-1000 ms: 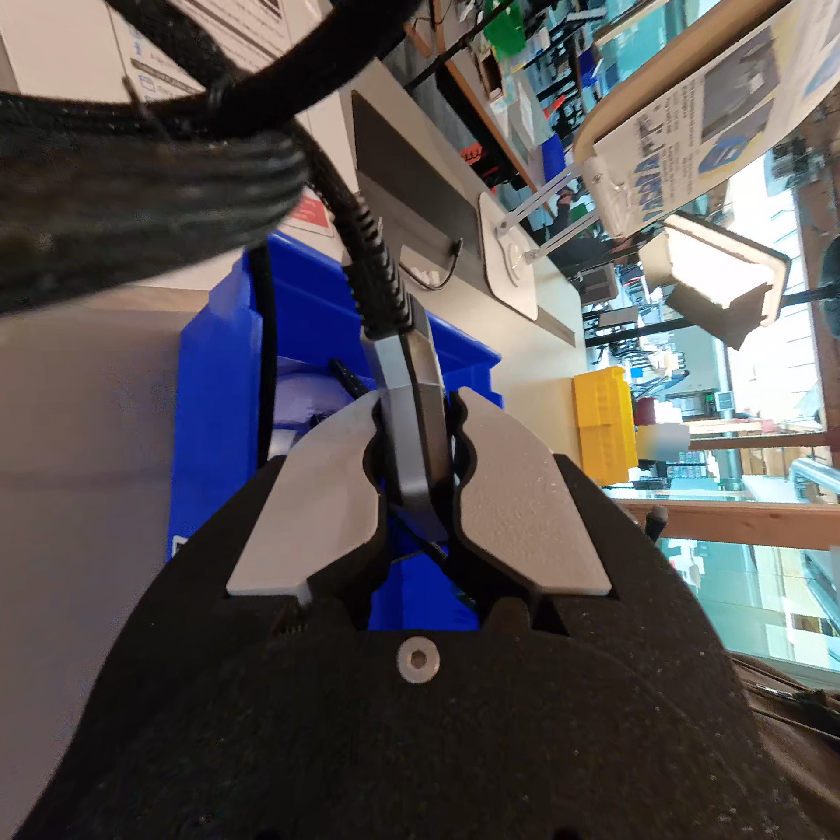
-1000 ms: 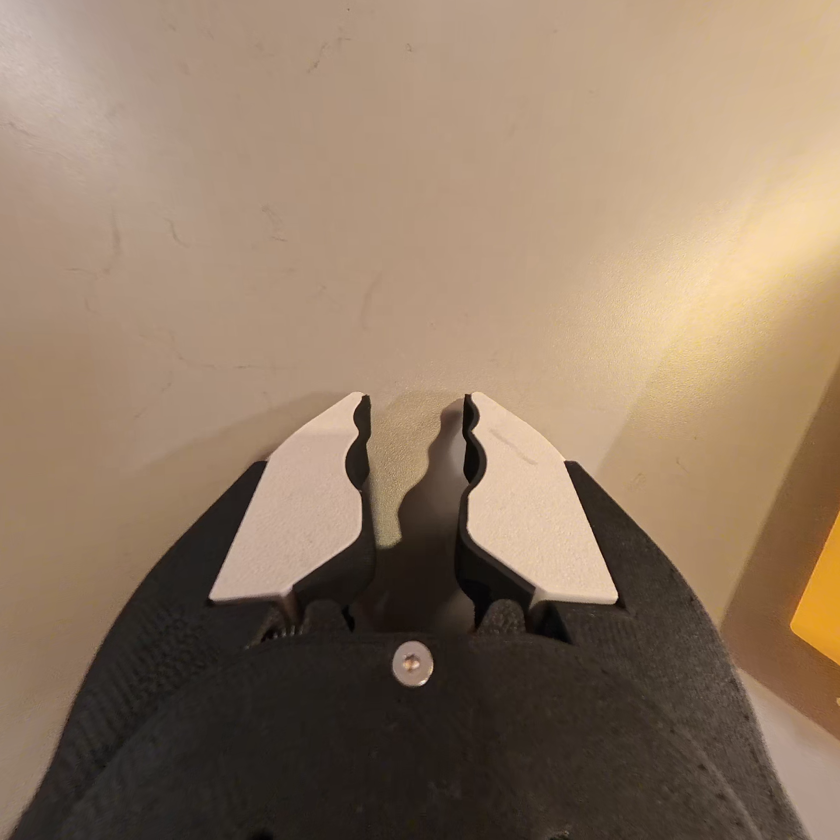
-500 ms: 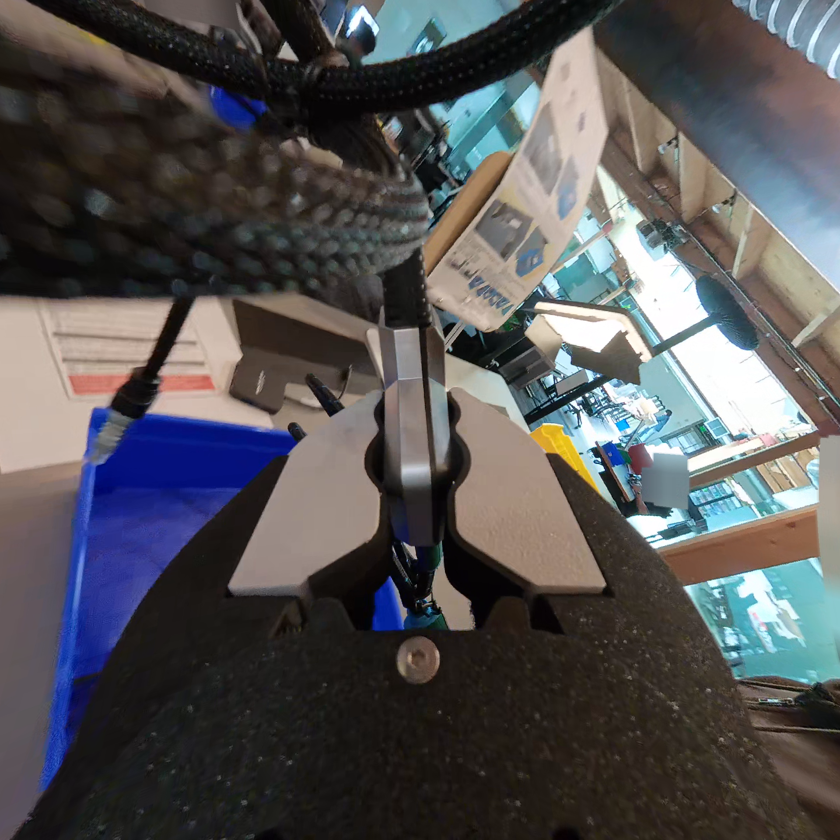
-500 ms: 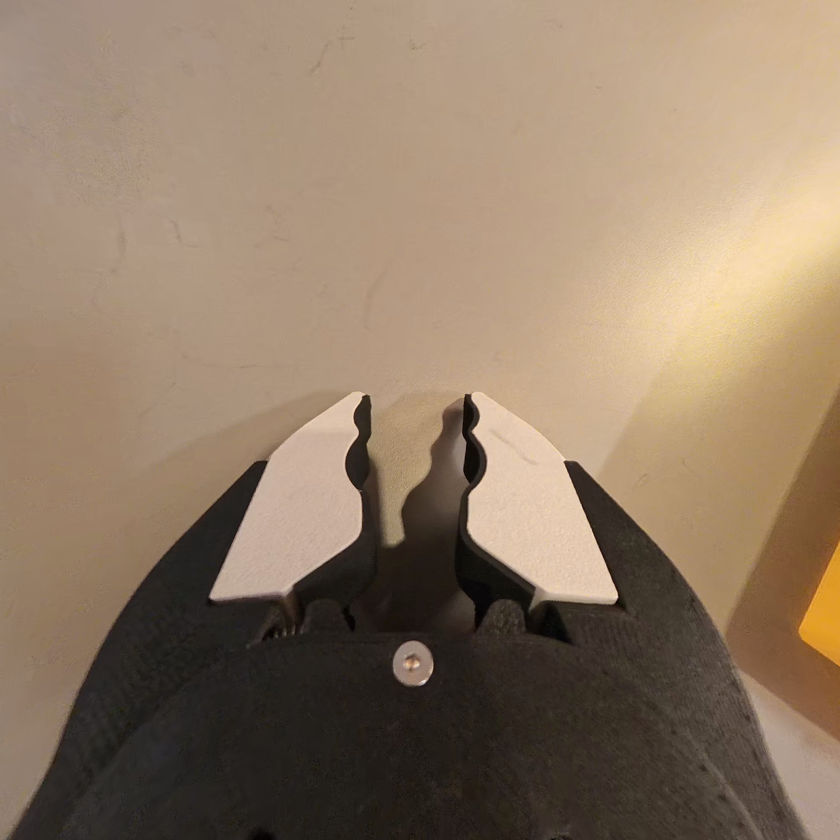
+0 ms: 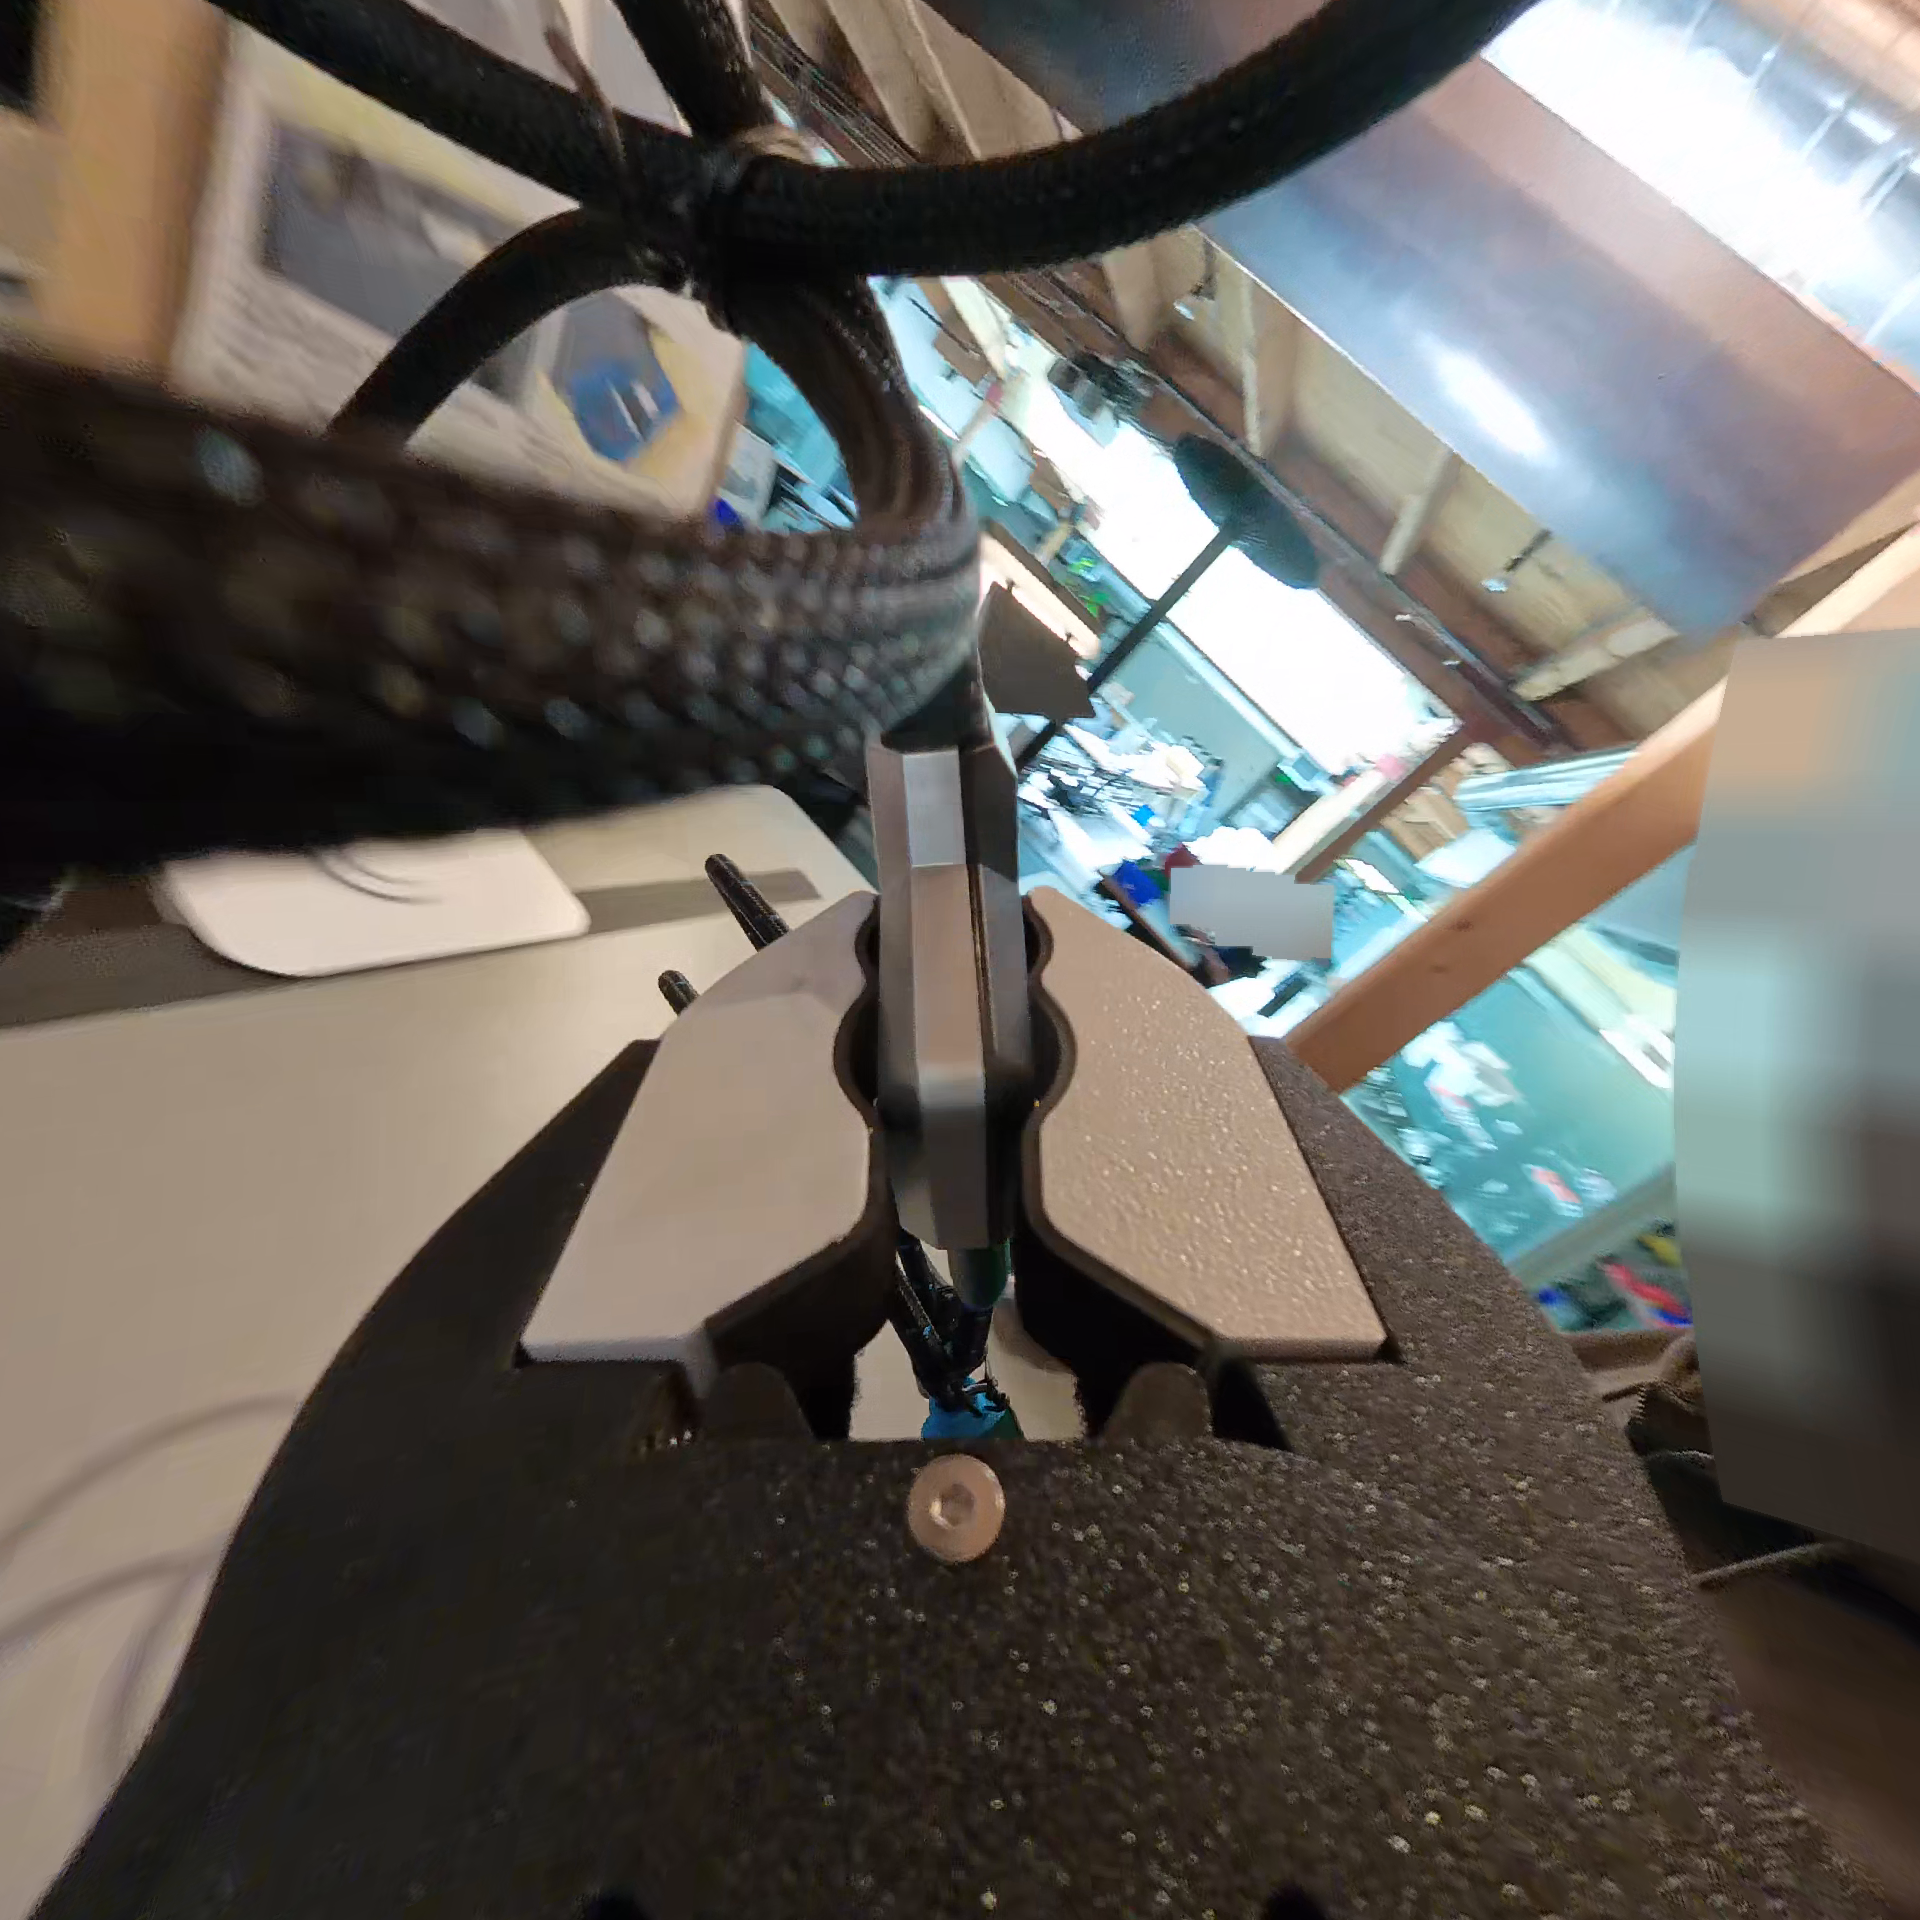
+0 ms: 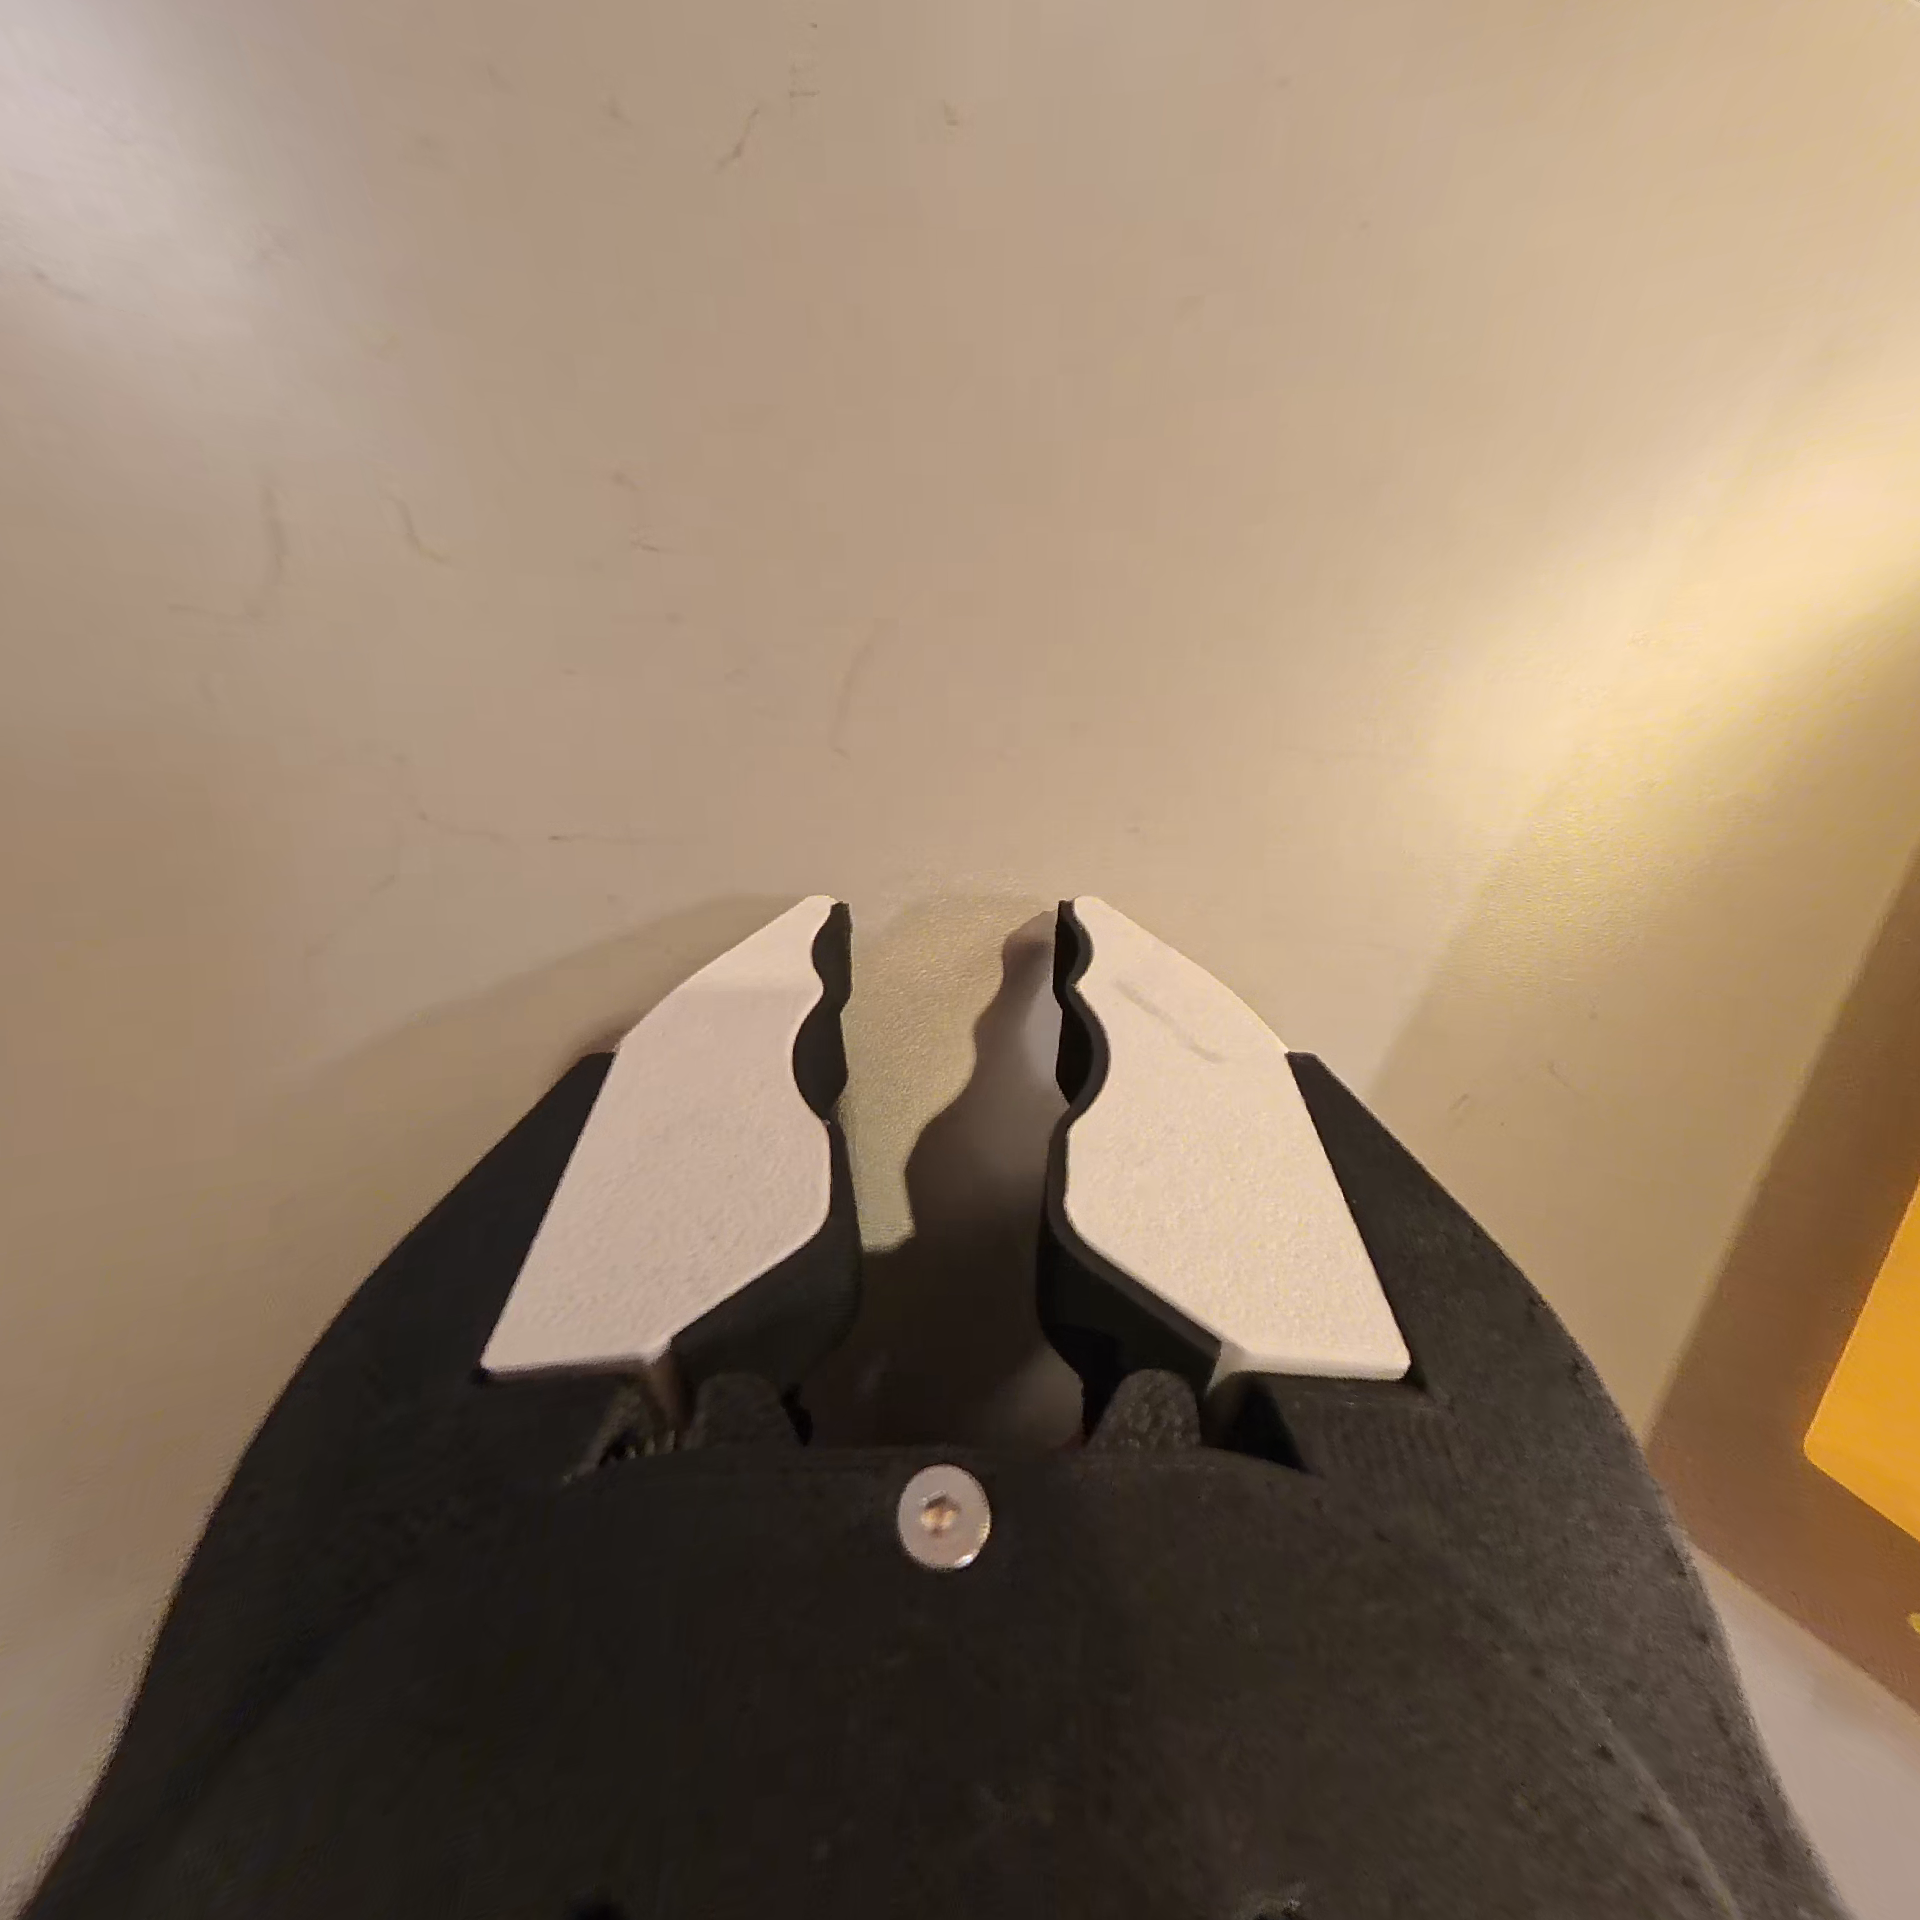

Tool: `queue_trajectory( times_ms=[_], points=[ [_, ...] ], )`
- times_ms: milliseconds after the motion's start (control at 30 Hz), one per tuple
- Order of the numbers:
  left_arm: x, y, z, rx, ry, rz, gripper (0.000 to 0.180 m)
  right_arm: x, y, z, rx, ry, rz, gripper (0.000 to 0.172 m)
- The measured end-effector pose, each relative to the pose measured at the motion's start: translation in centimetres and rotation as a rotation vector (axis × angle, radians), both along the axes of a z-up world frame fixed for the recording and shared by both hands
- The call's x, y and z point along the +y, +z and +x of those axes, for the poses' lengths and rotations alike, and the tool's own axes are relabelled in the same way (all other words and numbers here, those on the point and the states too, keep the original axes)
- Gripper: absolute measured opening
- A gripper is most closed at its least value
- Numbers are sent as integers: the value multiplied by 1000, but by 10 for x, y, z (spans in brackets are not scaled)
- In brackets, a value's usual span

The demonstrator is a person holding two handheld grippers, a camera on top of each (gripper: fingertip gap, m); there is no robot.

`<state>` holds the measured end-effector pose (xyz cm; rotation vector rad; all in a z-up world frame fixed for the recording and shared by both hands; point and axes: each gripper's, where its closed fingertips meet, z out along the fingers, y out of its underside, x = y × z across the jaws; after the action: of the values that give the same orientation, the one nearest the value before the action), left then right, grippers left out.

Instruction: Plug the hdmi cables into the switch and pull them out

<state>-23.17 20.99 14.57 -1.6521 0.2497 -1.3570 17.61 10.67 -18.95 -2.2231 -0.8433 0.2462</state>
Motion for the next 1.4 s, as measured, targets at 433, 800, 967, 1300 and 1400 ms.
queue_trajectory(
  times_ms=[433,800,967,1300,1400],
  points=[
    [5,-217,194,-123,-265,-385,23,-1,0,0,-5,-4,6,38],
    [-1,-302,186,129,-108,-529,50,1,0,-2,5,3,-8,38],
    [-1,-303,145,463,69,-351,72,2,0,-2,1,-5,-5,38],
    [-24,-299,100,648,2,-243,62,10,0,-8,-11,-28,3,39],
    [-30,-305,111,560,-33,-271,62,13,0,-10,-15,-33,8,39]
  ],
)
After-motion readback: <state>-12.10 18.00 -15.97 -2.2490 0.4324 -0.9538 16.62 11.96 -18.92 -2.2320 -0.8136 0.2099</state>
